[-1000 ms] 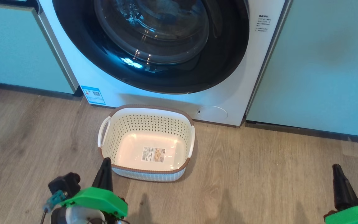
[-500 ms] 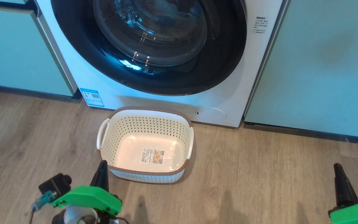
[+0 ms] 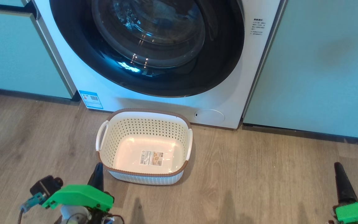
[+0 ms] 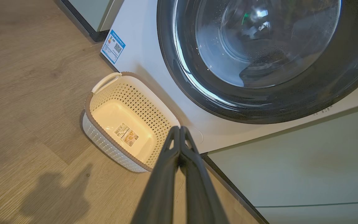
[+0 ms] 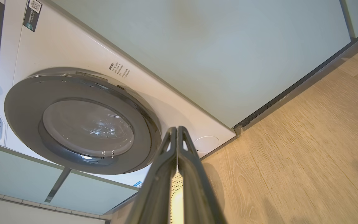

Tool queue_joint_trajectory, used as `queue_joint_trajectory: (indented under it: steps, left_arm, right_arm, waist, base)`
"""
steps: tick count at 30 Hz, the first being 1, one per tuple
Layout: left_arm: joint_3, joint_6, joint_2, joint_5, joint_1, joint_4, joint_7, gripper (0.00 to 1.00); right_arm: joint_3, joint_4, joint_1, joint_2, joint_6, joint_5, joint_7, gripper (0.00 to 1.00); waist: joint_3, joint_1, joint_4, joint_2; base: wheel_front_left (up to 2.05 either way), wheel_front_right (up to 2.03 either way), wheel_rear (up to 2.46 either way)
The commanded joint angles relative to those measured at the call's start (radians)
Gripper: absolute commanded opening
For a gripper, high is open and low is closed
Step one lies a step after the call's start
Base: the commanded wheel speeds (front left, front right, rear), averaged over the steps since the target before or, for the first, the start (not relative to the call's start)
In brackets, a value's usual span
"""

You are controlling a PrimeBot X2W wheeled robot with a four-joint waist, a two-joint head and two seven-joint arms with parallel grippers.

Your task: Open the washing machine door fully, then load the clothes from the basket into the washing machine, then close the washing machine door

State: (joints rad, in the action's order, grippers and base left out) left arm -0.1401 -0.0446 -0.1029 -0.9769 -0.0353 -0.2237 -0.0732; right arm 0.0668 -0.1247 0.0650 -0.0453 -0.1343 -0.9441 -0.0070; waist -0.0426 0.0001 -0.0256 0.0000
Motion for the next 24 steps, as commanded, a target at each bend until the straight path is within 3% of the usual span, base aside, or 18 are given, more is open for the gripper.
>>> queue_joint_trajectory:
  steps: [1, 24]
  left_arm:
    - [0.032, -0.008, -0.005, -0.027, -0.049, 0.027, 0.004, 0.0]
    - [0.104, -0.037, 0.008, -0.264, -0.057, 0.009, 0.063, 0.0]
  right_arm:
    - [-0.006, 0.024, -0.062, -0.025, 0.002, -0.031, 0.004, 0.0]
    - [-0.002, -0.029, -0.102, -0.029, 0.003, -0.282, 0.035, 0.0]
  waist:
    - [0.001, 0.0, 0.001, 0.0]
    - [0.015, 0.0, 0.01, 0.0]
  base:
    - [0.0, 0.0, 0.0]
    - [0.0, 0.0, 0.0]
